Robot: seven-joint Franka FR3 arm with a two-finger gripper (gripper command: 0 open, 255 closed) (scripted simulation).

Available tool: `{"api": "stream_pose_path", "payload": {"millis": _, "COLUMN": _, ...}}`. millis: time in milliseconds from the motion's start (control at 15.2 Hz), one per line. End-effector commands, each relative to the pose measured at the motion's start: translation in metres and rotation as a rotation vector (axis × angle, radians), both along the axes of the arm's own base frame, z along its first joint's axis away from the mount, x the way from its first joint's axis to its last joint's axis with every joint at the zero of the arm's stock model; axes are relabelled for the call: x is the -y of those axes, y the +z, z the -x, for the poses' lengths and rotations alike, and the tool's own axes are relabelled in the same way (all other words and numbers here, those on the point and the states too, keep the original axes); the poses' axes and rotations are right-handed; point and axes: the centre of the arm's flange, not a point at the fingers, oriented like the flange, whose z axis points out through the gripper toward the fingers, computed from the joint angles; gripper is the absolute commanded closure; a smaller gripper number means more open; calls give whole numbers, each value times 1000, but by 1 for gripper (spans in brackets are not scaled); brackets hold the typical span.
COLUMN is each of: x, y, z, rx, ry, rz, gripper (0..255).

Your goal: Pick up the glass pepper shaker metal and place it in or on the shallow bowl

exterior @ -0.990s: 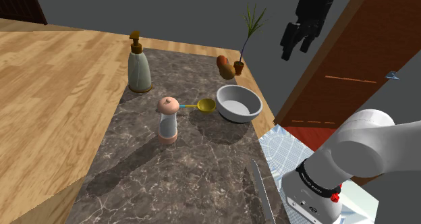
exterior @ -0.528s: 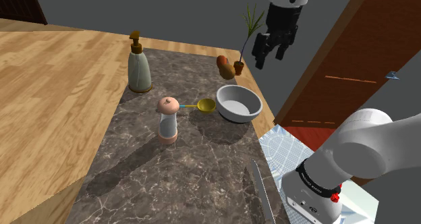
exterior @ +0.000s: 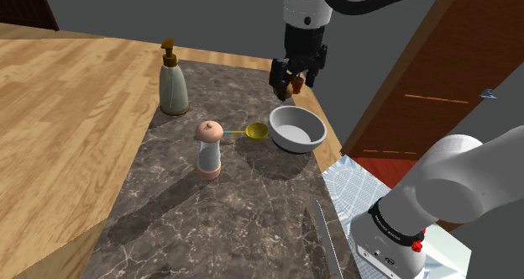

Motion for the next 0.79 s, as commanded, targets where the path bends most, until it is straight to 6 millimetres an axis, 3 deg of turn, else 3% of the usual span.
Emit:
{"api": "stream_pose_path", "payload": {"millis": 0, "x": -25, "y": -11, "z": -9, "rx": 2, "ry": 7, "rz": 3, "gripper": 0}}
{"api": "stream_pose_path", "payload": {"millis": 726, "x": -151, "y": -72, "z": -59, "rx": 10, "ry": 47, "rz": 28, "gripper": 0}}
